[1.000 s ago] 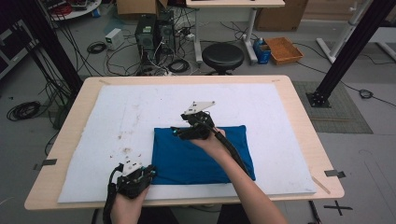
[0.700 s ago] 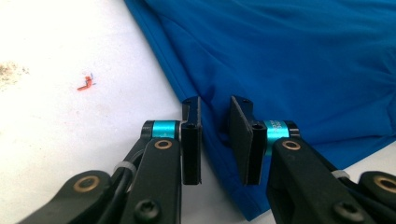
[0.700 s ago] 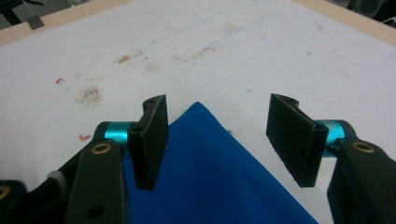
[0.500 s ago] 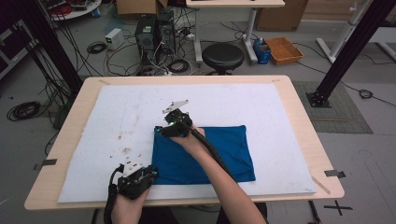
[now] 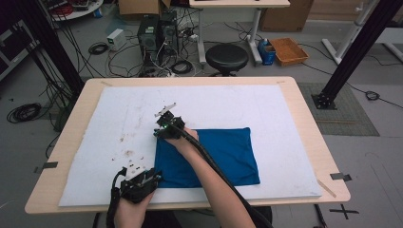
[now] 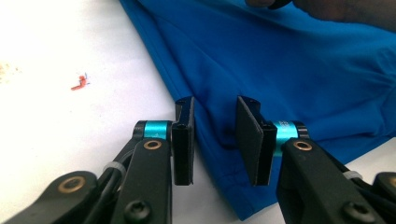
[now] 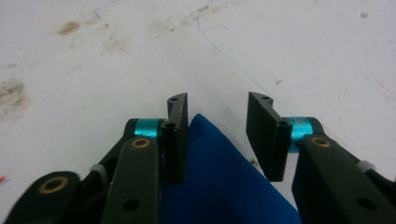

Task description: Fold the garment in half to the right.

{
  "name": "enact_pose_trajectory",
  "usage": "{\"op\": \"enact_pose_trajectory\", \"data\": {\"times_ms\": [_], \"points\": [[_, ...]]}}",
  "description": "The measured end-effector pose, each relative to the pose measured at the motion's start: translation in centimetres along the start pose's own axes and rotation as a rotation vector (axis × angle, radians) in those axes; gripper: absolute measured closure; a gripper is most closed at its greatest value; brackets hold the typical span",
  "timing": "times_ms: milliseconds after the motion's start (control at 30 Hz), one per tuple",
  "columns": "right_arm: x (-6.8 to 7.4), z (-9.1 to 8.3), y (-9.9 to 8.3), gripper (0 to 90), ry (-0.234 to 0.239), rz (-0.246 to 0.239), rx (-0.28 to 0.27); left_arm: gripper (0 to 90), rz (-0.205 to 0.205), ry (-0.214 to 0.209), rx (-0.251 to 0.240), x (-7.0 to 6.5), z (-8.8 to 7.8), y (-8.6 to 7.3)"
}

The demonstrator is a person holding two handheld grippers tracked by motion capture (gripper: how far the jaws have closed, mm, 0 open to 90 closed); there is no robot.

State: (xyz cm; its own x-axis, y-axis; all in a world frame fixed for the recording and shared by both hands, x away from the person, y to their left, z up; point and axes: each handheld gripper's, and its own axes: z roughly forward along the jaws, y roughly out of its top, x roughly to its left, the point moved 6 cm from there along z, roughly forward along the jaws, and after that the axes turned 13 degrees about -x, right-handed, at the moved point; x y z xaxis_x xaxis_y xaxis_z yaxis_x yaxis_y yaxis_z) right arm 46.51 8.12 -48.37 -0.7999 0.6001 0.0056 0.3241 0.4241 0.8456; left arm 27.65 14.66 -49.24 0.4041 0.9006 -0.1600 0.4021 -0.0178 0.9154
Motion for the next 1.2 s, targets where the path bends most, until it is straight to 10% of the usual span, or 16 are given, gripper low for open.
{"op": "enact_pose_trajectory", "data": {"times_ms": [367,667,1200], "points": [[0.1,0.3,-0.2,65.9,0.013,-0.012,0.007,56.2,-0.014,0.016,-0.009,0.0,0.1,0.0],[0.5,0.3,-0.2,74.6,0.021,-0.042,0.005,78.3,0.001,0.037,-0.006,0.0,0.0,0.0],[0.3,-0.7,0.7,84.2,0.022,-0.060,-0.032,87.5,0.003,-0.009,-0.033,-0.6,-0.4,1.0]]}}
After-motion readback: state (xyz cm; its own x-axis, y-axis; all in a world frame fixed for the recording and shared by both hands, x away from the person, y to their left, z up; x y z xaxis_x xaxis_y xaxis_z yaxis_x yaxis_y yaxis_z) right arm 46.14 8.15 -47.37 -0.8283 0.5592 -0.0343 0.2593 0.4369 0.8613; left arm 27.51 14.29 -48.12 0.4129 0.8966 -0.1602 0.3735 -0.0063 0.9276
